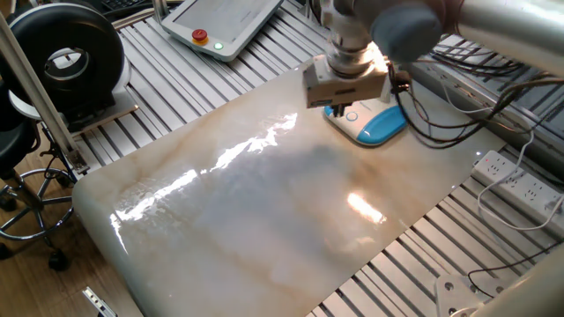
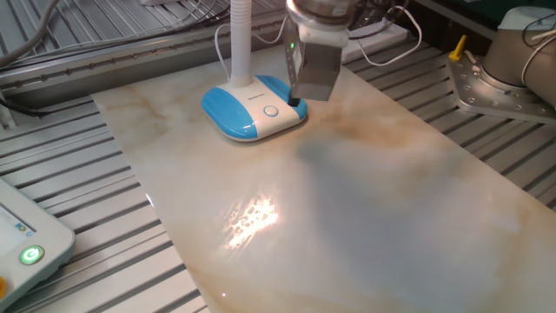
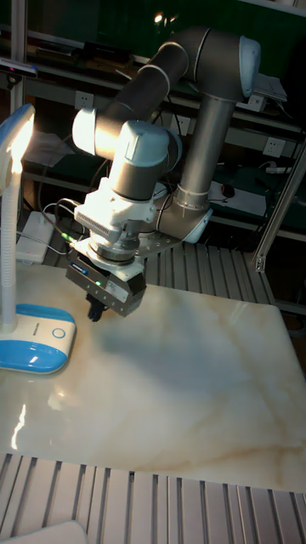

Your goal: Turn on the desk lamp by pressing the button

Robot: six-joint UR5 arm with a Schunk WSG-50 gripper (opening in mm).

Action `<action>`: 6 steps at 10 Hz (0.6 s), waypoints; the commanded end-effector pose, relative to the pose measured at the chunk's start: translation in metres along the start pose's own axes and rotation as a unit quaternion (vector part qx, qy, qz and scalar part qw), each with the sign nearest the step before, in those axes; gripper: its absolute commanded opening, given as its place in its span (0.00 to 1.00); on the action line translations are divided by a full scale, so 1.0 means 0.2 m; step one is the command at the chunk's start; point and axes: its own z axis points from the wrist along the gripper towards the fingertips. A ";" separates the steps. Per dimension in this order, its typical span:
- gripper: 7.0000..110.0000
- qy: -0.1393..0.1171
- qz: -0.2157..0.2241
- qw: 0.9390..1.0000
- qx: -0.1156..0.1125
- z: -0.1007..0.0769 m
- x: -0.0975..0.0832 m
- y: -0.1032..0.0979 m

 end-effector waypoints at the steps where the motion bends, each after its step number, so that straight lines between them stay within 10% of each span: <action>1: 0.00 0.042 0.003 0.998 -0.050 -0.11 0.11 0.21; 6: 0.00 -0.003 -0.175 0.983 -0.057 -0.21 0.03 0.33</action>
